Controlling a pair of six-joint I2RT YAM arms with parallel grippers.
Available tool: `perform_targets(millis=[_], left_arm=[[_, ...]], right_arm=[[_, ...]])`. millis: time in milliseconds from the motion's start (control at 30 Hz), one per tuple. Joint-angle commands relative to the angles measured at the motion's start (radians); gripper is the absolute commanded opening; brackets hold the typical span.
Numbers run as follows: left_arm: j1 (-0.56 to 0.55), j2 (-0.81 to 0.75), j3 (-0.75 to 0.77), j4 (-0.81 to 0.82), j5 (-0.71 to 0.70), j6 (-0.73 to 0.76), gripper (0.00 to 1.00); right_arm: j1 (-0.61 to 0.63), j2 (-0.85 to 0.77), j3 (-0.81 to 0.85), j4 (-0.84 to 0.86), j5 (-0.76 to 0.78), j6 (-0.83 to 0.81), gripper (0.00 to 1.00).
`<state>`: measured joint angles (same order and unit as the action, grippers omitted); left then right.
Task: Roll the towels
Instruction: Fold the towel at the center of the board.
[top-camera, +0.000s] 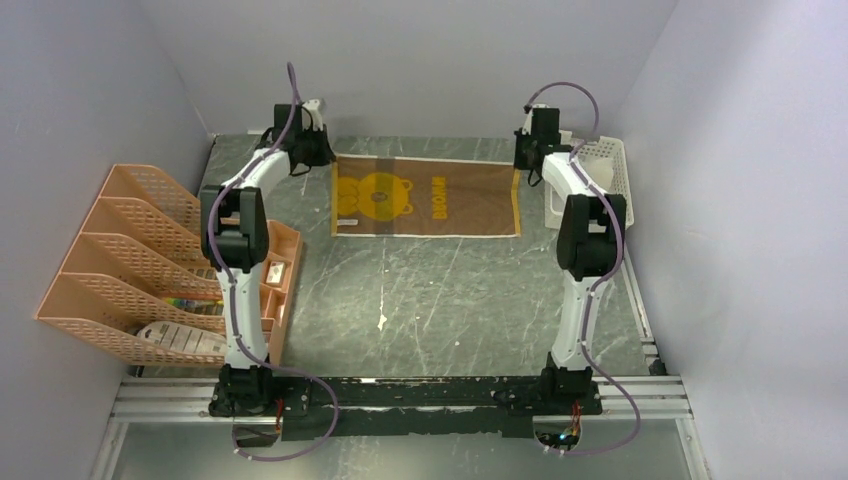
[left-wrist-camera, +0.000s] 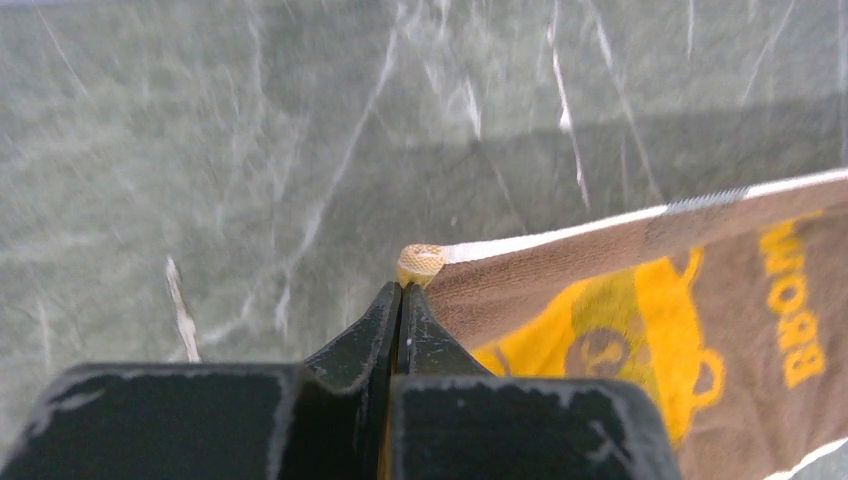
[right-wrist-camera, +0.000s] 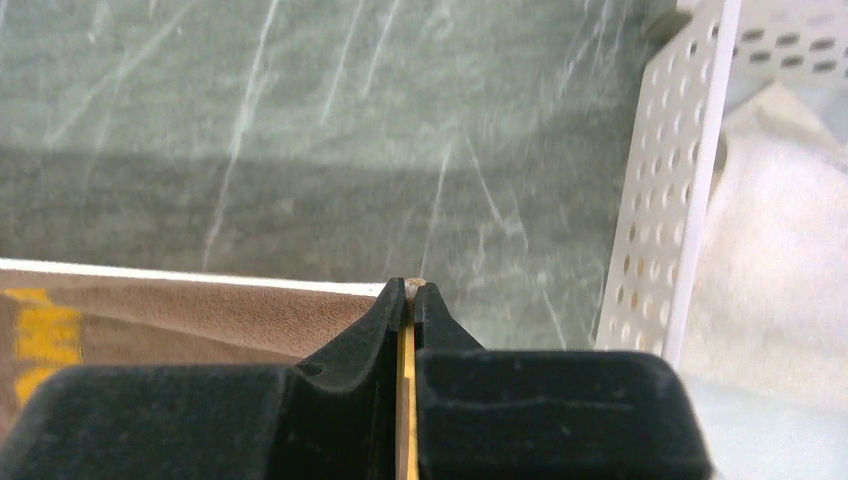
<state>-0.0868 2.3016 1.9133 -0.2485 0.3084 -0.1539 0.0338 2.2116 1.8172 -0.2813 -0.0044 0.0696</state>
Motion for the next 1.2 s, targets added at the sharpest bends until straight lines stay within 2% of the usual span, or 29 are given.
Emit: perform_targets(millis=[0,167,433,700,1167], left_arm=[[-0.013,-0.129,-0.19,0.171,0.024,0.097,0.07],[-0.033,-0.235,-0.429,0.322,0.013,0.134,0.07],[-0.074,-0.389,-0.726,0.506,-0.082,0.075,0.07],[-0.108,-0.462,-0.837,0.547,-0.152,0.05,0.07],[-0.119,-0.624,-1.049,0.622,-0.201,-0.018,0.07]], right_arm=[[-0.015,-0.12,-0.113,0.063,0.015,-0.021,0.0],[-0.015,-0.24,-0.273,0.107,0.013,-0.02,0.0],[-0.016,-0.365,-0.471,0.145,0.017,0.008,0.0],[-0.015,-0.418,-0.607,0.163,0.022,0.036,0.0],[-0.015,-0.448,-0.675,0.146,0.064,0.061,0.0]])
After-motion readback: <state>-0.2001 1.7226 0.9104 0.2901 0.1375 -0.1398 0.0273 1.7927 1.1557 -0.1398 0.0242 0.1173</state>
